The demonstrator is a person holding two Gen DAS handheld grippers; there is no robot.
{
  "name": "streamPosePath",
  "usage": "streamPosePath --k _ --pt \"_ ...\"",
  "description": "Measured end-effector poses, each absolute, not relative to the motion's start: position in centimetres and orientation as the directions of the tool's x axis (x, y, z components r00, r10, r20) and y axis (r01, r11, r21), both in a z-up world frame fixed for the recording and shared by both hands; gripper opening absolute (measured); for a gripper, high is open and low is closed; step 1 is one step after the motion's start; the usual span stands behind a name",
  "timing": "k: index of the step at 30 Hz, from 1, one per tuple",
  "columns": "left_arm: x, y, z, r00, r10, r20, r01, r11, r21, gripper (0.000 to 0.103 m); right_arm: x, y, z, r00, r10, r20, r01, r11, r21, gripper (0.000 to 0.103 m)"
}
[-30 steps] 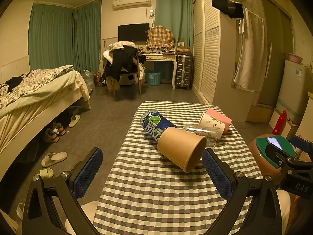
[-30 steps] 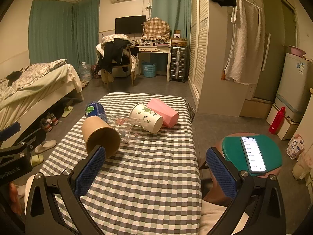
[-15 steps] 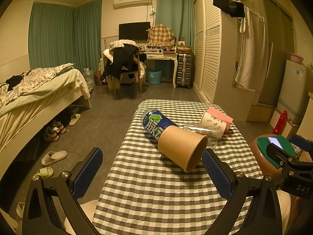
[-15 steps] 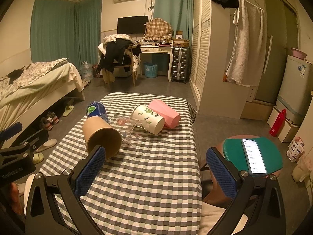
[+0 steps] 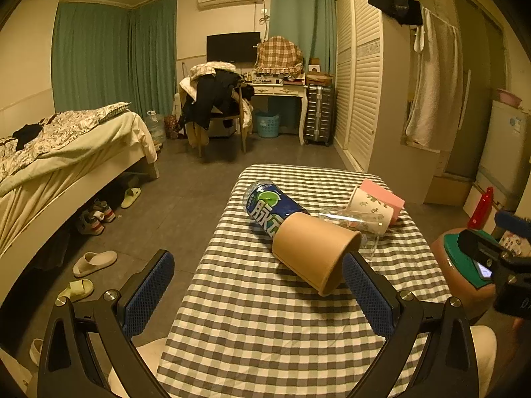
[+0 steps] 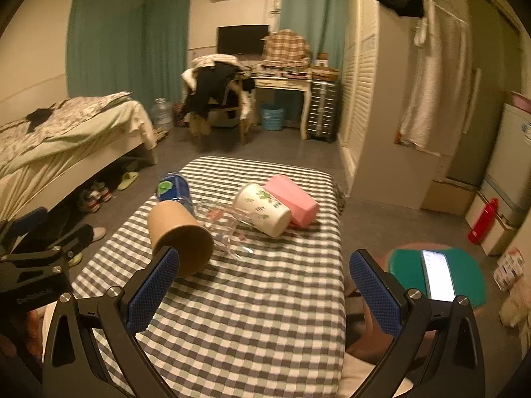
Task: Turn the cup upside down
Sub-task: 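Grasp the clear glass cup lying on its side with the right tool and lift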
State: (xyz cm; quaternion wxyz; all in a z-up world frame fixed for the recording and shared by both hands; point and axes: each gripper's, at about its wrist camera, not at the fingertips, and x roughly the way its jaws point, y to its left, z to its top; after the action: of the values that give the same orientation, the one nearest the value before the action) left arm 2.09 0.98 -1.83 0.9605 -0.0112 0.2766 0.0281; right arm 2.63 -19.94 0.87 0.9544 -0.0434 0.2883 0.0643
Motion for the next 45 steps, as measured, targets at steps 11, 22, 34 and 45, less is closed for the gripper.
streamPosePath --k 11,22,34,45 --pt "7.0 2.7 -3.3 0.801 0.133 -0.584 -0.143 0.989 0.029 0.103 14.5 -18.0 1.3 0.645 0.21 -0.735 -0.46 0.874 -0.154 0.103" --pt "11.7 4.8 -6.3 0.735 0.173 -0.655 -0.202 0.979 0.032 0.103 23.2 -13.0 -4.4 0.299 0.161 -0.941 -0.731 0.673 -0.116 0.083" --pt "13.6 5.4 -7.6 0.717 0.16 -0.678 -0.196 0.98 0.024 0.103 23.9 -11.8 -8.9 0.132 0.119 -0.984 -0.812 0.582 -0.039 0.073" --pt "12.6 5.1 -7.0 0.734 0.147 -0.663 -0.192 0.981 0.004 0.103 22.4 -12.5 -9.6 0.136 0.142 -0.98 -0.758 0.652 -0.011 0.069"
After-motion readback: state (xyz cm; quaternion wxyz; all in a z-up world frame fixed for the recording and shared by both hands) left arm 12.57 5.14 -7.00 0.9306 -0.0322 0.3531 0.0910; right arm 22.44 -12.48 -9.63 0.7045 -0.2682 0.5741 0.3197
